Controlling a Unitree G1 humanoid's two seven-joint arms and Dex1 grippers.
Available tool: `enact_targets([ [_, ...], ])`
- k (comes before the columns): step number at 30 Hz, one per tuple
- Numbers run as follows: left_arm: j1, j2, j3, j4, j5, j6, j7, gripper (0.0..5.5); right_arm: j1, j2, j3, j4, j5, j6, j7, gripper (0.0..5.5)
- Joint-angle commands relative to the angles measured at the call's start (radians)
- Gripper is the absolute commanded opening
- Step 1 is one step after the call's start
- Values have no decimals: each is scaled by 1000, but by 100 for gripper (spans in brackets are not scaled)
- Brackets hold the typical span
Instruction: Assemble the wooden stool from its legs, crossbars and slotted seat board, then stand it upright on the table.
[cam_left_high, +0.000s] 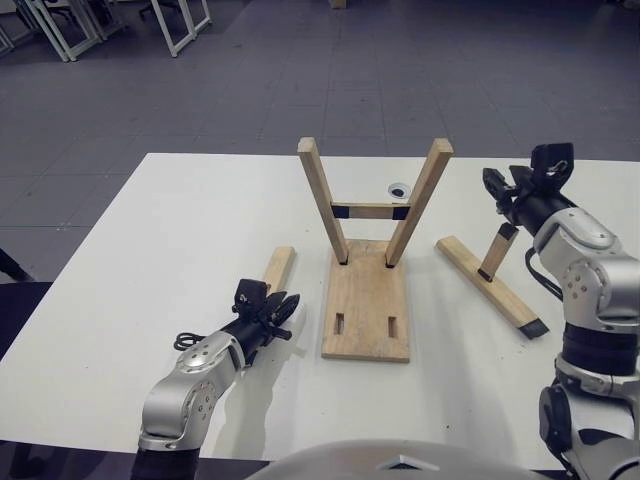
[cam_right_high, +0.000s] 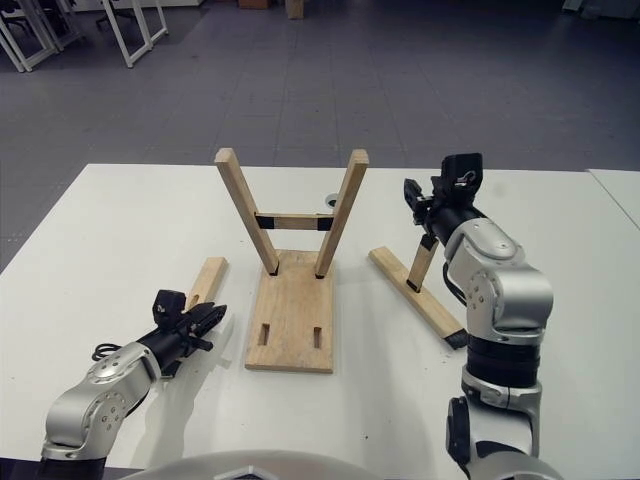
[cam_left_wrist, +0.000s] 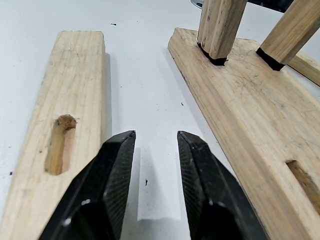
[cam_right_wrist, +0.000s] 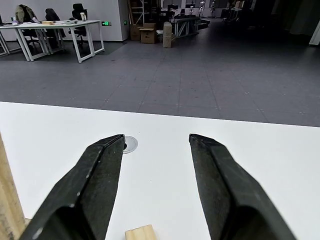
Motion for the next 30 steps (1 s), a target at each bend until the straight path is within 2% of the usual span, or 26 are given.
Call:
enact_targets([
  [1, -1, -1, -7, 4, 14, 8, -1, 153, -5, 20, -17, -16, -12, -29, -13, 237],
  [9, -2, -2, -13, 3, 17, 11, -5, 153, -232, 6, -96, 12, 29, -114, 3, 237],
  [11, 1, -1, -14, 0, 17, 13, -5, 153, -172, 0, -68, 37, 3, -105, 19, 237],
  [16, 0, -1, -15, 2, 17, 18, -7, 153, 117, 17, 38, 179, -48, -57, 73, 237],
  [18, -1, -2, -20, 5, 18, 19, -8, 153, 134, 11, 54, 277, -61, -78, 98, 237],
  [22, -8, -2, -24, 10, 19, 21, -11, 153, -21, 0, -22, 341, -18, -99, 95, 237],
  [26, -2, 0, -21, 9, 19, 19, -11, 153, -153, 1, -108, 169, 84, -4, 68, 237],
  [30, -4, 0, -16, 11, 20, 16, -10, 153, -198, -56, -193, 57, 115, 24, 35, 237],
])
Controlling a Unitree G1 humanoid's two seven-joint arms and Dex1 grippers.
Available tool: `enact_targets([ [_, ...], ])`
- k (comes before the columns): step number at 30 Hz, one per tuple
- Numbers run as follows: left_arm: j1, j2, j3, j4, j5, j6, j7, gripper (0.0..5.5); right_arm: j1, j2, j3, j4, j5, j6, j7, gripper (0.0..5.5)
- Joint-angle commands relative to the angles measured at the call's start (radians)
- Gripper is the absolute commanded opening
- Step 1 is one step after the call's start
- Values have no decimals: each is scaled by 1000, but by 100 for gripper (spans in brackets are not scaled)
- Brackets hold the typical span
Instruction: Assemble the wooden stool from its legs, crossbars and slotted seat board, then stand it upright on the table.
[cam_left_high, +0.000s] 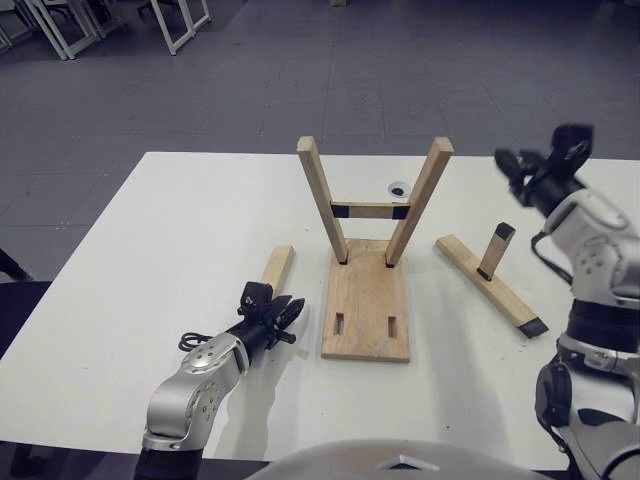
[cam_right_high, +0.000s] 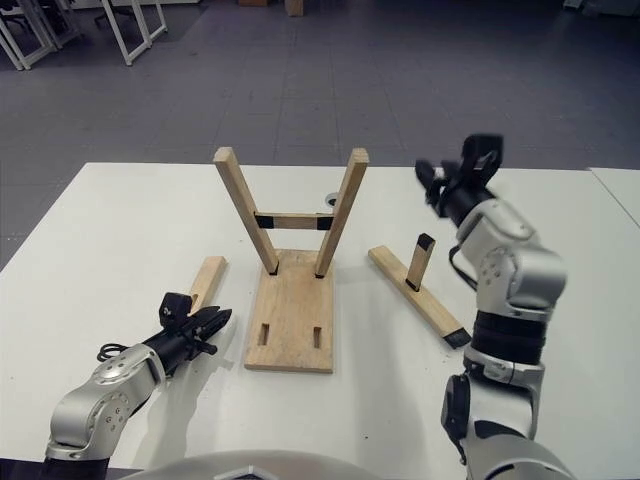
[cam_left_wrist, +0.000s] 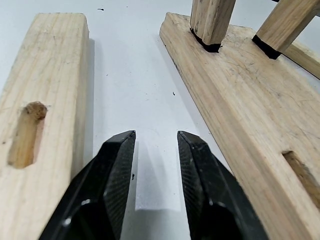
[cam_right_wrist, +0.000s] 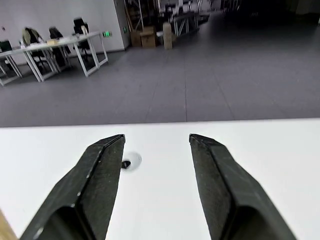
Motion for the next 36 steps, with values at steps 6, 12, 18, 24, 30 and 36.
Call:
enact_targets([
  [6, -2, -9, 12, 6, 20, -20, 9, 153, 148, -209, -92, -10, -39, -15, 99, 237],
  [12, 3, -13, 12, 3, 26, -26, 5, 153, 536, -256, -69, 59, -57, -158, 342, 326],
  [18, 3, -11, 19, 5, 28, -24, 3, 153, 716, -321, -32, 91, 7, -226, 661, 453],
  [24, -14, -18, 15, 16, 29, -21, 4, 153, 684, -341, 105, 125, -72, -306, 734, 453],
  [30, -32, -14, 17, 20, 27, -15, 1, 153, 600, -287, 187, 247, -175, -406, 645, 453],
  [36, -45, -10, 30, 29, 28, -16, 2, 153, 614, -295, 235, 273, -247, -448, 611, 357],
])
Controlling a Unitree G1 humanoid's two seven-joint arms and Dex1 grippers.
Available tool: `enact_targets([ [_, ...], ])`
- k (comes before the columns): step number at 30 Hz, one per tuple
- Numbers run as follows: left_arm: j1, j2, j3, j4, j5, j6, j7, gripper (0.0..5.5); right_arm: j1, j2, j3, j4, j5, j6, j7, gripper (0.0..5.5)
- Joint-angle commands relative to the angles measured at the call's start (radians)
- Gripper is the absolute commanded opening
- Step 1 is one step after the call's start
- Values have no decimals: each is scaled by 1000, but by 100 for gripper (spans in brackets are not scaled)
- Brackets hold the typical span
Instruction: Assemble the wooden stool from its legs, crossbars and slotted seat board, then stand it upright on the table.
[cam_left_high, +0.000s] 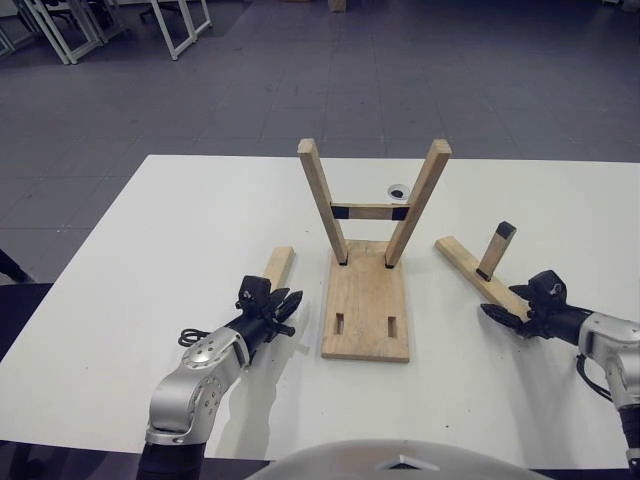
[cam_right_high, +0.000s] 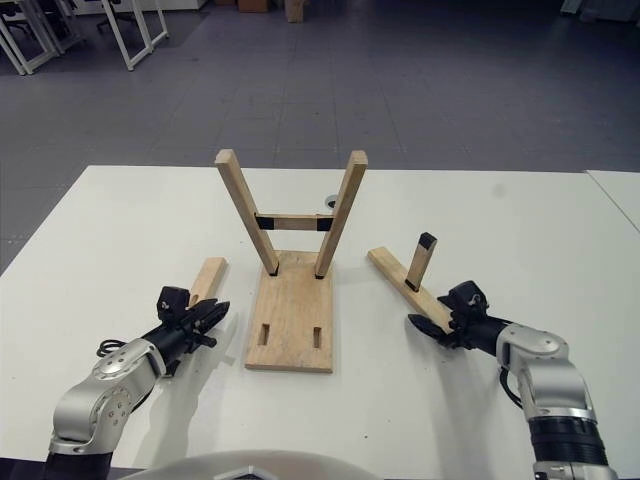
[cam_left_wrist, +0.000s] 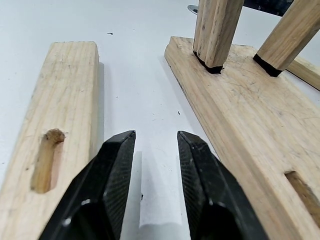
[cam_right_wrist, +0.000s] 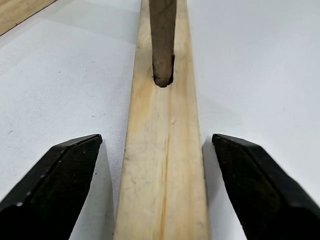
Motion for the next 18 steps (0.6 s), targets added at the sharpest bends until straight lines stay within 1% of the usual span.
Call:
enact_targets([
  [1, -26, 8, 15, 13, 8, 11, 0, 153, -3, -8, 25, 30, -52, -17, -33, 338],
  [4, -57, 8, 12, 18, 14, 11, 0, 153, -12, 1, 18, 28, -52, -5, -59, 276],
  [5, -65, 10, 13, 9, 13, 15, 1, 153, -19, 6, 16, 27, -52, 5, -68, 264],
  [8, -102, 27, 44, -10, 1, 27, -3, 153, -54, 30, -8, 36, -18, 32, -87, 209],
  [10, -126, 40, 89, -15, -19, 36, -3, 153, -87, 63, -40, 14, 26, 32, -98, 203],
  [12, -126, 56, 161, -46, -64, 55, -9, 153, -168, 103, -115, -25, 116, 73, -135, 203],
  [15, -201, 41, 318, -92, -239, 84, 4, 153, -358, 150, -251, -64, 322, 199, -201, 203],
  [18, -306, 10, 417, -110, -457, 126, 61, 153, -504, 176, -352, -126, 551, 345, -263, 203],
])
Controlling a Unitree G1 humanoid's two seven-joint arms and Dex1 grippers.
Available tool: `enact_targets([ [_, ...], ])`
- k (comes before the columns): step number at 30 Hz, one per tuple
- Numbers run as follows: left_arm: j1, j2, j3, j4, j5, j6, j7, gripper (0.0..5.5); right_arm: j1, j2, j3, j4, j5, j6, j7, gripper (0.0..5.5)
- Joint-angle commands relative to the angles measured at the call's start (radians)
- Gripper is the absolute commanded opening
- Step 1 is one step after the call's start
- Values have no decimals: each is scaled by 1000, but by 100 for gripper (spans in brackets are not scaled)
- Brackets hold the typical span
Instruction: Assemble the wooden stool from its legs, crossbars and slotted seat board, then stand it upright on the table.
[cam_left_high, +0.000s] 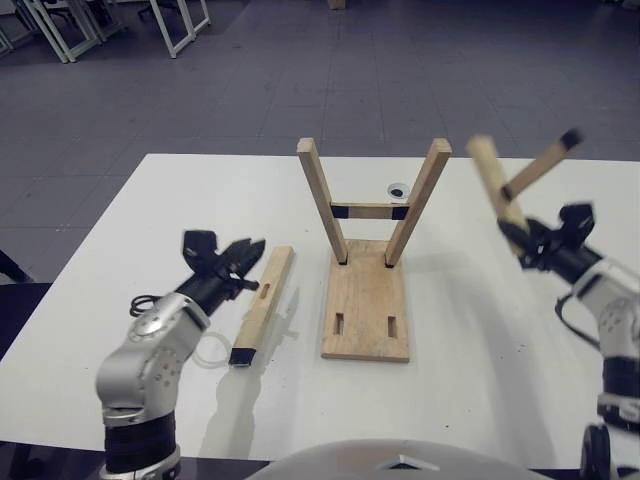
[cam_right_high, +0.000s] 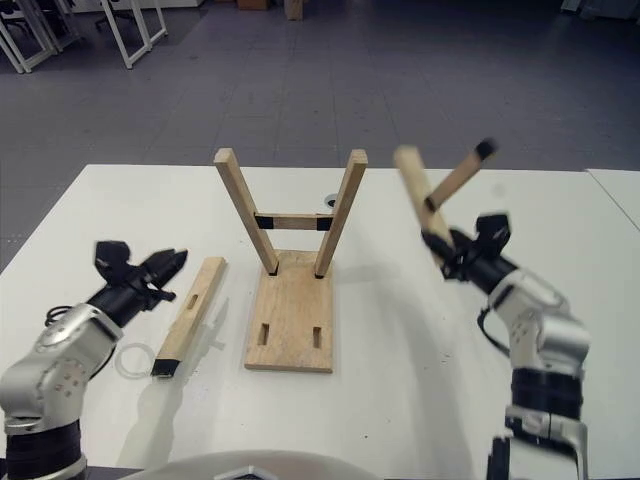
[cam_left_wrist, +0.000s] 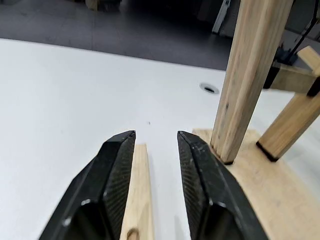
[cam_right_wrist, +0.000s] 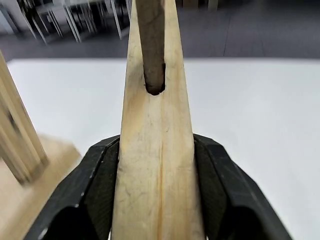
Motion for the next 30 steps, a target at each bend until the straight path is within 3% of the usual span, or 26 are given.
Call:
enact_targets([
  [1, -131, -32, 98, -40, -259, 69, 76, 153, -171, 42, -125, -100, 304, 191, -79, 203],
  [6, -256, -14, 50, -106, -646, 138, 199, 153, -240, 46, -105, -269, 685, 398, -108, 203],
  [13, -276, 34, -81, -120, -1015, 98, 355, 274, -256, 32, 66, -298, 815, 500, 80, 203],
  [16, -257, 46, -163, -136, -1087, 93, 363, 277, -238, 31, 114, -300, 818, 511, 144, 203],
  [24, -264, 115, -250, -153, -1179, 54, 311, 414, -258, 20, 168, -249, 828, 531, 236, 203],
  [30, -286, 118, -290, -131, -1139, 26, 279, 420, -237, 12, 187, -274, 841, 548, 263, 203],
])
